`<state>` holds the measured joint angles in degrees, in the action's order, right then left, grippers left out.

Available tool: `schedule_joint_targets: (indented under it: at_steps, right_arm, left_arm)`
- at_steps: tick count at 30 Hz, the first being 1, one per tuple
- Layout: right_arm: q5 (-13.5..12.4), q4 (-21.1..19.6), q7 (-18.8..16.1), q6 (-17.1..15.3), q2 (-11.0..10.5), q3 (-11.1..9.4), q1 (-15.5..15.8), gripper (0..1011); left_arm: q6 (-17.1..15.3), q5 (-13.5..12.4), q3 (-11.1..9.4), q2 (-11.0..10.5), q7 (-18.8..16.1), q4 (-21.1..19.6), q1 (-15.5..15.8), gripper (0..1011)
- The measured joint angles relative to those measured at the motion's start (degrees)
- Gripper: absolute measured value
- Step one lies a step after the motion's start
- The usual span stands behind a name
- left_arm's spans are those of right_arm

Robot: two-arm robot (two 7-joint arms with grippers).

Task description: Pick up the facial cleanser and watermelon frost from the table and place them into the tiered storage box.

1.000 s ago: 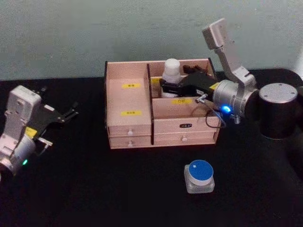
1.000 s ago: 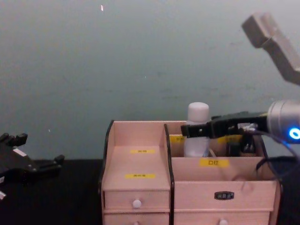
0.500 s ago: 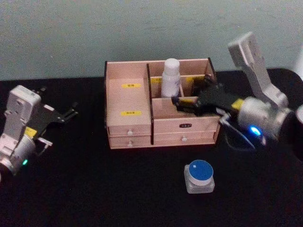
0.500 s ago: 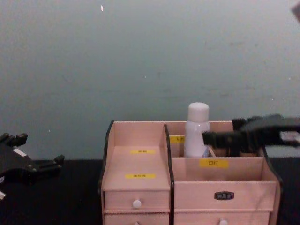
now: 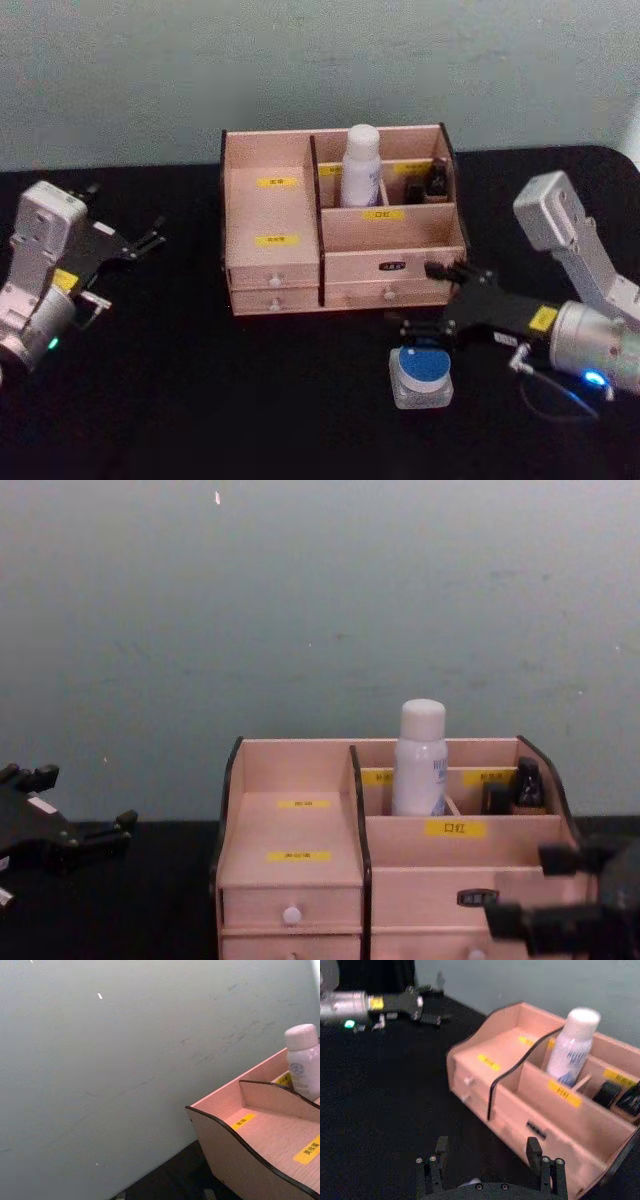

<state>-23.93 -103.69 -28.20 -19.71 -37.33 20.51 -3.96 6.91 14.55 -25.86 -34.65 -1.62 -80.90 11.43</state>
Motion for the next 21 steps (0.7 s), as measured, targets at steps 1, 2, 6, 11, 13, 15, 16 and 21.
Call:
schedule_joint_targets:
  at_steps: [1,2,6,11,13,15,16,21]
  right_arm:
    - [-0.1,-0.4,0.1,-0.3,-0.5,0.1,0.4,1000]
    - [-0.1,-0.9,0.2,-0.7,-0.9,0.1,0.8,1000]
    - [-0.3,-2.6,1.0,-2.3,-3.0,0.3,2.4,1000]
    - [-0.6,-4.0,1.5,-5.5,-5.4,0.9,3.3,1000]
    - [-0.6,-4.1,1.5,-6.4,-5.9,1.1,3.3,1000]
    - [-0.7,-4.1,1.5,-7.5,-6.3,1.6,3.1,1000]
    - [-0.8,-4.2,1.5,-8.0,-6.5,1.8,3.0,1000]
    - [-0.8,-4.0,1.5,-8.7,-6.7,2.8,2.3,1000]
  left_arm:
    - [0.0,0.0,0.0,0.0,0.0,0.0,0.0,1001]
    - [0.0,0.0,0.0,0.0,0.0,0.0,0.0,1001]
    - [0.0,0.0,0.0,0.0,0.0,0.0,0.0,1001]
    - [0.0,0.0,0.0,0.0,0.0,0.0,0.0,1001]
    - [0.0,0.0,0.0,0.0,0.0,0.0,0.0,1001]
    - [0.0,0.0,0.0,0.0,0.0,0.0,0.0,1001]
    - [0.0,0.0,0.0,0.0,0.0,0.0,0.0,1001]
    - [0.0,0.0,0.0,0.0,0.0,0.0,0.0,1001]
